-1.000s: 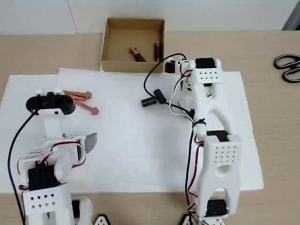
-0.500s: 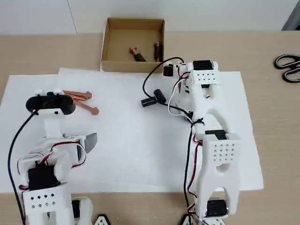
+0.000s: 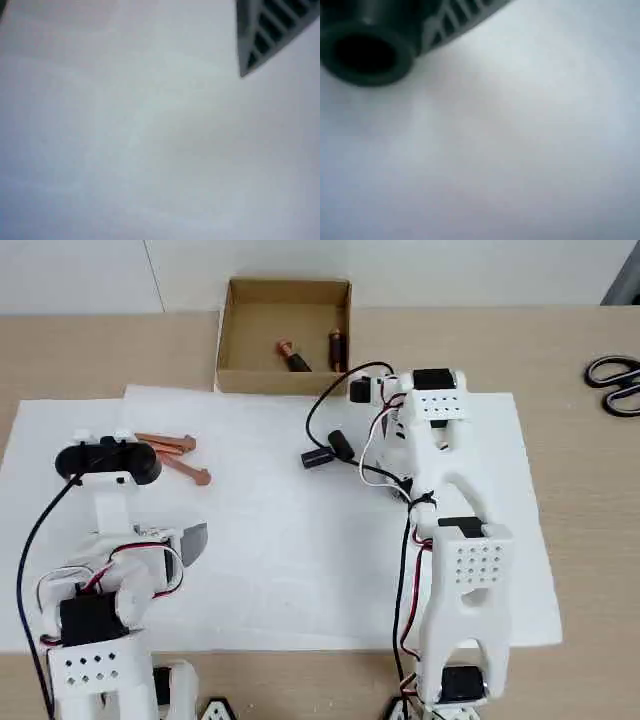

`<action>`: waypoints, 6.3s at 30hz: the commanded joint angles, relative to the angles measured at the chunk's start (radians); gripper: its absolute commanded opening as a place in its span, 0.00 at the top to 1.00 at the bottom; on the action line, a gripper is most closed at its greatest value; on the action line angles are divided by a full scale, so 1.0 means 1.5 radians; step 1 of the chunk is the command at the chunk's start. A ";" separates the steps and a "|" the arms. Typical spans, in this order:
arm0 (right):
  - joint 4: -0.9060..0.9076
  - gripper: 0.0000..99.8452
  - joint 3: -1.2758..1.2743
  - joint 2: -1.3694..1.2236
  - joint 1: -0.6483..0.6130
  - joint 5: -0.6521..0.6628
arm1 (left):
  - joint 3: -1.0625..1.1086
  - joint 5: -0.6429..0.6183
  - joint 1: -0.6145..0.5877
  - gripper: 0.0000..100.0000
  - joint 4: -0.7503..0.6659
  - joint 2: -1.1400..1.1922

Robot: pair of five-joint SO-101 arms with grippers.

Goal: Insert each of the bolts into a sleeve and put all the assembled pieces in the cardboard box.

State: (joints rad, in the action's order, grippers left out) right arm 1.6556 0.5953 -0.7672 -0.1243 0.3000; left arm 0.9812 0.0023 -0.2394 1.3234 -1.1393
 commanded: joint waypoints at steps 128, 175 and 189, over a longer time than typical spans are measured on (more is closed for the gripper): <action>0.012 1.00 -0.130 0.253 0.059 -0.034 | -0.806 0.757 0.044 0.89 0.016 0.977; 0.012 1.00 -0.130 0.253 0.019 -0.035 | -0.802 0.808 0.123 0.99 0.014 1.155; 0.011 1.00 -0.130 0.253 0.019 -0.035 | -0.907 0.674 0.185 0.99 0.179 1.152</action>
State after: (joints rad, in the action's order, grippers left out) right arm 1.6709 0.3974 -0.4572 -0.0921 0.2585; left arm -0.3046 1.0687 -0.0153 1.4860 0.5992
